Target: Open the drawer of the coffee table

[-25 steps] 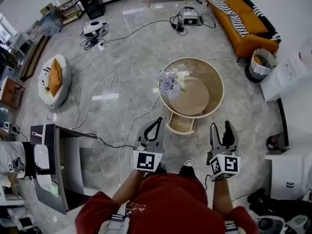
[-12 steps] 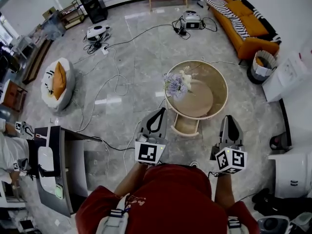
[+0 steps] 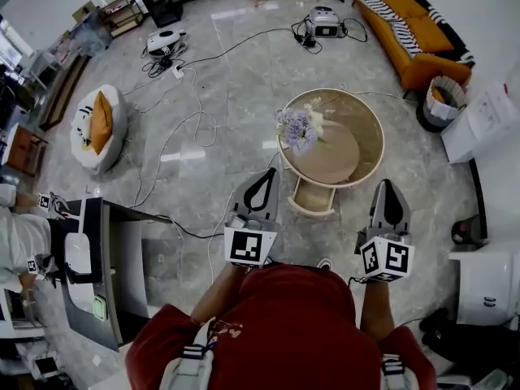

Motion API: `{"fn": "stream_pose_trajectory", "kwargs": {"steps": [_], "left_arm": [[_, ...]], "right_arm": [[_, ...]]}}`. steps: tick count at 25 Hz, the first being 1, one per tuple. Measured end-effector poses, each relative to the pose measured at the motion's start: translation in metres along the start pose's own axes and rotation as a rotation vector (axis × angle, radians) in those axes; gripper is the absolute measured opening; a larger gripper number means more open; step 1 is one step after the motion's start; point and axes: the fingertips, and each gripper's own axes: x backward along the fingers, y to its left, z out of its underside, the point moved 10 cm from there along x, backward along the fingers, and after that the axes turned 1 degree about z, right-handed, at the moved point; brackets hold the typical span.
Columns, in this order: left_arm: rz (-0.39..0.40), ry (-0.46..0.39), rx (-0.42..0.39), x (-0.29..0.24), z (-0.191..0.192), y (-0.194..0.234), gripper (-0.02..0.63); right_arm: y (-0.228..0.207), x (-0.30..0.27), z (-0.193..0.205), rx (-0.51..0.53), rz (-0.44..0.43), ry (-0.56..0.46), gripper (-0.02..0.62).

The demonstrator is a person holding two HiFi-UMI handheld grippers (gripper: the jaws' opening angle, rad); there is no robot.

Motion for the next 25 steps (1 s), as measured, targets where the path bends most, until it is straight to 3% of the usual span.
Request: {"fn": "stream_pose_trajectory", "kwargs": {"steps": [25], "left_arm": [[0.021, 0.011, -0.016, -0.02, -0.009, -0.058, 0.008]], "right_arm": [[-0.05, 0.011, 0.002, 0.022, -0.011, 0.028, 0.023]]}}
